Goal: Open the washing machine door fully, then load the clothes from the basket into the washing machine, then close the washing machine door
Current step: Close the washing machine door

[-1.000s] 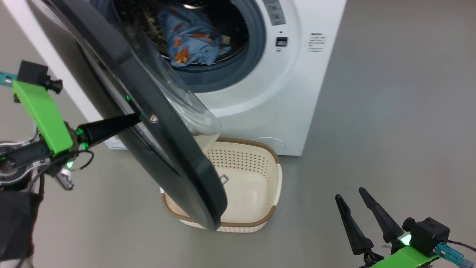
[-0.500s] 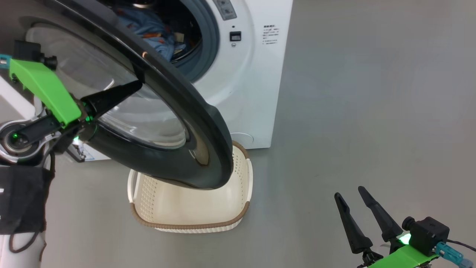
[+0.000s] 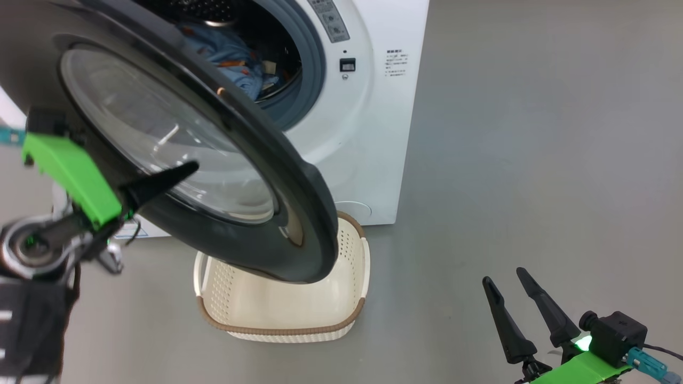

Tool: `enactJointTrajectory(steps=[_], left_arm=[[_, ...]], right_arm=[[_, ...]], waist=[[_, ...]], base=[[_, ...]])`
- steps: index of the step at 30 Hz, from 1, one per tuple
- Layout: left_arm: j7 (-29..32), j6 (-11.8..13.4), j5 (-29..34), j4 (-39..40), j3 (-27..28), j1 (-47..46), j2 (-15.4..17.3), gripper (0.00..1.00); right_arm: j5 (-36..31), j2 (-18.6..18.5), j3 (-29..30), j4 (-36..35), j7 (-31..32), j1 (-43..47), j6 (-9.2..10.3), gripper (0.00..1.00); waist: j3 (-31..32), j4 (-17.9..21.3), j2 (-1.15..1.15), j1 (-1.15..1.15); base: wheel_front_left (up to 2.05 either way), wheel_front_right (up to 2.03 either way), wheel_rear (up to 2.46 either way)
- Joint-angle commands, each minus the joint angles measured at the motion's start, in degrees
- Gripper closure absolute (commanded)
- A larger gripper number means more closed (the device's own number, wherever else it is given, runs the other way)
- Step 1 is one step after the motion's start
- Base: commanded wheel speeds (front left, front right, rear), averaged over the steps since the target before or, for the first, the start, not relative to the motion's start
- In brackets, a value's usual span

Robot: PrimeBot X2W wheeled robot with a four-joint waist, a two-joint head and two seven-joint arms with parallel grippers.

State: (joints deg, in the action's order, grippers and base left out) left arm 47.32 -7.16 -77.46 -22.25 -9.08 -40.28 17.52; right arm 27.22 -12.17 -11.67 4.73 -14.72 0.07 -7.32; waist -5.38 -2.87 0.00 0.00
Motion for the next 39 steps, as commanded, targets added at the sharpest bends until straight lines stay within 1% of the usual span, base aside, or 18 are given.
enactJointTrajectory(steps=[1,2,4,5,7,10,12,13,14,15,16,21,24,31,33,39], left_arm=[[-1.1,-0.32,-0.11,2.2,1.73,0.81,3.51,0.98],[-1.62,-0.32,0.01,2.6,1.62,1.96,3.84,0.96],[-3.04,-0.32,0.25,3.21,1.52,4.35,4.38,0.87],[-3.7,-0.32,0.22,3.22,1.55,5.63,4.54,0.81],[-4.97,-0.32,0.37,2.98,1.52,8.03,4.8,0.73],[-7.8,-0.32,1.47,3.36,0.98,11.31,5.2,0.53],[-10.37,-0.32,2.47,3.46,0.62,13.54,5.46,0.18],[-11.58,-0.32,3.02,3.58,0.19,14.73,5.62,0.04],[-12.93,-0.33,3.56,3.57,-0.14,15.95,5.83,0.0],[-14.59,-0.33,4.4,3.41,-0.41,17.13,6.2,0.0],[-14.59,-0.33,4.4,3.41,-0.41,17.13,6.2,0.0],[-22.85,-0.33,7.4,2.06,-1.78,22.91,7.03,0.0],[-27.68,-0.33,7.76,1.74,-2.56,26.11,7.07,0.0],[-40.59,-0.33,8.83,0.8,-4.1,31.62,7.85,0.0],[-44.1,-0.33,8.43,0.02,-4.19,32.86,7.54,0.0],[-55.39,-0.33,11.67,-1.88,-6.9,35.71,8.36,0.0]], right_arm=[[-0.5,-0.52,-0.92,-1.27,-0.28,-0.04,-0.17,0.0],[-0.47,-0.55,-0.86,-1.27,-0.28,0.05,-0.17,0.0],[-0.44,-0.63,-0.73,-1.27,-0.28,0.33,-0.17,0.0],[-0.43,-0.69,-0.71,-1.3,-0.28,0.46,-0.17,0.0],[-0.42,-0.88,-0.73,-1.29,-0.28,0.67,-0.17,0.0],[-0.36,-1.2,-0.59,-1.31,-0.28,0.79,-0.17,0.0],[-0.35,-1.42,-0.49,-1.27,-0.28,0.82,-0.17,0.0],[-0.33,-1.5,-0.43,-1.26,-0.28,0.85,-0.17,0.0],[-0.31,-1.58,-0.41,-1.25,-0.28,0.91,-0.17,0.0],[-0.29,-1.68,-0.42,-1.26,-0.28,0.97,-0.17,0.0],[-0.29,-1.68,-0.42,-1.26,-0.28,0.97,-0.17,0.0],[-0.27,-2.23,-0.54,-1.18,-0.28,1.06,-0.17,0.0],[-0.34,-2.59,-0.61,-1.28,-0.28,0.97,-0.17,0.0],[-0.48,-3.07,-0.03,-1.31,-0.28,0.81,-0.17,0.0],[-0.49,-3.15,0.15,-1.26,-0.28,0.9,-0.17,0.0],[-0.32,-3.18,0.78,-1.11,-0.28,1.33,-0.17,0.0]], waist=[[0.47,-0.45,0.0,0.0],[0.57,-0.58,0.0,0.0],[0.91,-0.84,0.0,0.0],[1.0,-0.92,0.0,0.0],[1.13,-1.09,0.0,0.0],[1.02,-1.31,0.0,0.0],[0.95,-1.32,0.0,0.0],[0.95,-1.29,0.0,0.0],[0.95,-1.19,0.0,0.0],[0.92,-1.04,0.0,0.0],[0.92,-1.04,0.0,0.0],[0.84,0.5,0.0,0.0],[0.53,1.76,0.0,0.0],[-0.35,5.2,0.0,0.0],[-0.42,6.27,0.0,0.0],[-0.26,9.23,0.0,0.0]], base=[[0.0,0.0,0.0],[0.0,0.0,0.0],[0.0,0.0,0.0],[0.0,0.0,0.0],[0.0,0.0,0.0],[0.0,0.0,0.0],[0.0,0.0,0.0],[0.0,0.0,0.0],[0.0,0.0,0.0],[0.0,0.0,0.0],[0.0,0.0,0.0],[0.0,0.0,0.0],[0.0,0.0,0.0],[0.0,0.0,0.0],[0.0,0.0,0.0],[0.0,0.0,0.0]])
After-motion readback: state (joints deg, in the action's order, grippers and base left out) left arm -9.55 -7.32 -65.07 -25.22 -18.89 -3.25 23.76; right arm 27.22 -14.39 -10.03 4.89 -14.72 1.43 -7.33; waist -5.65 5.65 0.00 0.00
